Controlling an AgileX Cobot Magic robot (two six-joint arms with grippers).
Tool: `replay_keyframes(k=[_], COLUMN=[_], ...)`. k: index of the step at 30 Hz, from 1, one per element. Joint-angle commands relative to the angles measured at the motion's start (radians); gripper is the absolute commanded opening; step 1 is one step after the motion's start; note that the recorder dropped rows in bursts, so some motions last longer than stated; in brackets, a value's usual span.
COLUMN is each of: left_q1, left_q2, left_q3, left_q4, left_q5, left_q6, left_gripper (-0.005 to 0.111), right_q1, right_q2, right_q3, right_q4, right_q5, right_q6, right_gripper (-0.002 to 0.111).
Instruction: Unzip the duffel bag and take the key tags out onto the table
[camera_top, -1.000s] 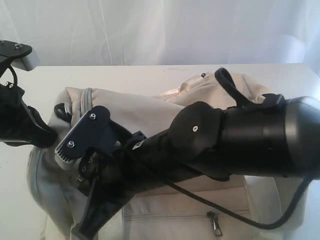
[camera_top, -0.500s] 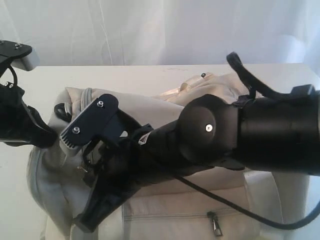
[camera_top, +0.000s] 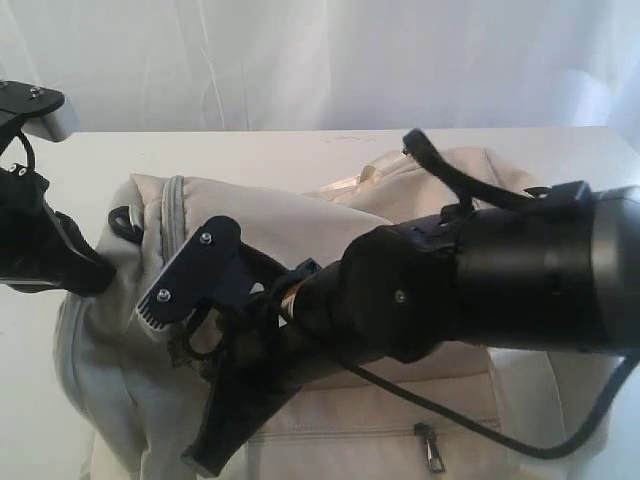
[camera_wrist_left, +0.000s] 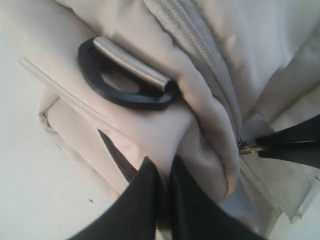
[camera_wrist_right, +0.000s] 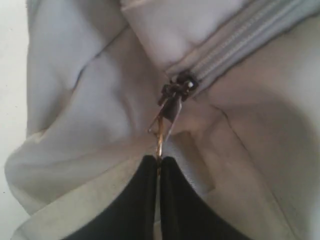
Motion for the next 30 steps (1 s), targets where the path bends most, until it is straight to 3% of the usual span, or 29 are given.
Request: replay_keyframes(k=[1,13,18,30], left_q1=[-0.001,-0.001,-0.001,-0.001], left_q2=[-0.007,-0.007,-0.007,-0.007], left_q3=[-0.005,-0.005,-0.005,-0.005], left_q4=[-0.033,-0.033,-0.033,-0.033], left_q5=[0.044,0.044,0.044,0.044], left_q6=[0.001,0.001,0.001,0.001], left_gripper=[0.0,0.0,0.0,0.0], right_q1=[-0.003,-0.003,-0.002,0.001], right_q2=[0.042,0.063,0.079,0.101], right_q3=[0.001,0.001,0.001,0.001], right_q4=[-0.012,-0.012,-0.012,-0.012], right_q5=[-0.04,-0.111,-0.136,-0.168], right_q6=[0.002,0.002,0.002,0.004], right_gripper=[0.0,0.0,0.018,0.019])
